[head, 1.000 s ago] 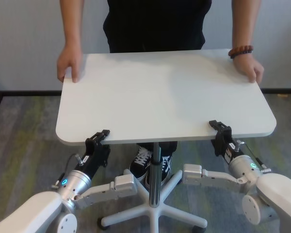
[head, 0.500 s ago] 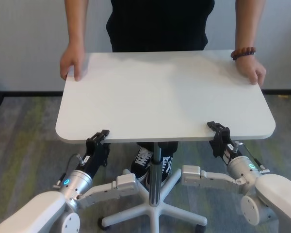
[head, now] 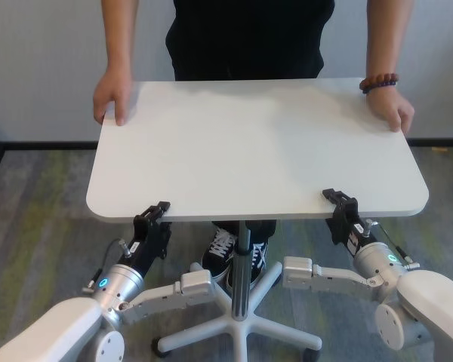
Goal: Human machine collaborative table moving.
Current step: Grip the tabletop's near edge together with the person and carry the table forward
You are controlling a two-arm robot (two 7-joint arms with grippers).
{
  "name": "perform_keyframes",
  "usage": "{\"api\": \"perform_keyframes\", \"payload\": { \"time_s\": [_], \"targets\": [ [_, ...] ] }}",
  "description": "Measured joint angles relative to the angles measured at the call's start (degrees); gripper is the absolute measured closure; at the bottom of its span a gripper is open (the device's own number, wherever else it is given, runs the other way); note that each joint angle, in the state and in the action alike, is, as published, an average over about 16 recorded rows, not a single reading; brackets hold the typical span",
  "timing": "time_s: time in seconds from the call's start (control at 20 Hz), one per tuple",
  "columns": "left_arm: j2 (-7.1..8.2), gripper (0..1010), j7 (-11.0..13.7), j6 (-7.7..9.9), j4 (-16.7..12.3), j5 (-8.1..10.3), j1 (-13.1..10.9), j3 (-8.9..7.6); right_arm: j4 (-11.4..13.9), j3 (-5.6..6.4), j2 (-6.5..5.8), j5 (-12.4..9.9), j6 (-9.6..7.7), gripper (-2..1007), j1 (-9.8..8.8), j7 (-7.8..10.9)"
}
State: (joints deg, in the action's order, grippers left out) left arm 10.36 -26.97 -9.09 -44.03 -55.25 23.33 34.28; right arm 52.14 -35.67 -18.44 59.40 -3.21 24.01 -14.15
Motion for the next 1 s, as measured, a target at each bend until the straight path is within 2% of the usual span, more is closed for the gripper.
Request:
{"api": "perform_keyframes", "payload": {
  "time_s": [0.3, 1.0],
  "targets": [
    [0.44, 718, 0.2, 0.45, -0.8, 0.21, -0.1, 0.28, 0.0, 0.01, -0.01, 0.0, 0.0, 752, 0.02, -0.01],
    [1.68, 719, 1.4, 3.74, -3.1, -0.28, -0.5, 1.41, 0.0, 0.02, -0.01, 0.0, -0.04, 752, 0.02, -0.02]
  ]
}}
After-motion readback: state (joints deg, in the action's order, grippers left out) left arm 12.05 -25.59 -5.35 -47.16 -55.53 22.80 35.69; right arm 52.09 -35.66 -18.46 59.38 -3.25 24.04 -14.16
